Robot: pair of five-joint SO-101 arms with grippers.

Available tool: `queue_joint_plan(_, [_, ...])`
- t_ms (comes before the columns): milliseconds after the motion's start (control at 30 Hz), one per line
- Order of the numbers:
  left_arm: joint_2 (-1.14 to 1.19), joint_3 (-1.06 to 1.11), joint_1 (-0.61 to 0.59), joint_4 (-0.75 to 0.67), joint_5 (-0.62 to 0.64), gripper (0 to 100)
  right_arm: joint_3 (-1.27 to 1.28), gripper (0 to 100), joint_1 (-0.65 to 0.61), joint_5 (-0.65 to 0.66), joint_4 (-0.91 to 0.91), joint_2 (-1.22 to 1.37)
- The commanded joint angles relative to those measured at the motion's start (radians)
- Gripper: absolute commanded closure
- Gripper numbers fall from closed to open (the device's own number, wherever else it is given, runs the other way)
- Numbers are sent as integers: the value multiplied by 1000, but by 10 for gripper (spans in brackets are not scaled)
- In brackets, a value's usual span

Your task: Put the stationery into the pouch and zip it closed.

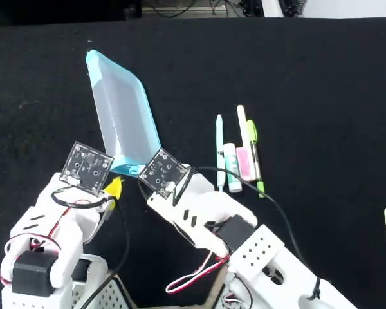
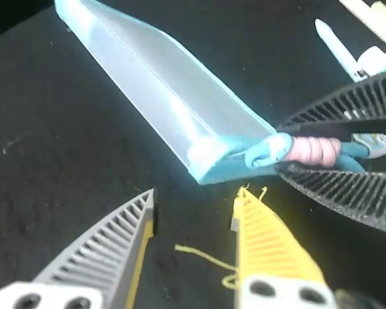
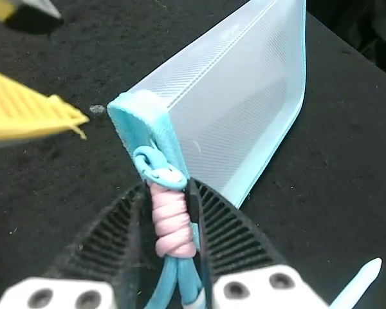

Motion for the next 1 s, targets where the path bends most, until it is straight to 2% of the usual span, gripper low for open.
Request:
queue_joint_plan(0, [9,-21,2,-54,-8,798,-7,988,14,-5,-28,-21])
queue_joint_plan(233, [9,116,2,-193,-8,798,-7,988,14,-5,-28,-21])
queue_joint_plan(667, [8,134,2,-172,-8,798,-7,988,14,-5,-28,-21])
queue_joint_plan(833, [-2,216,-8,-290,-3,798,-7,988,14,-5,-28,-21])
queue_joint_plan(967, [-2,243,-8,-316,-3,798,-7,988,14,-5,-25,-21])
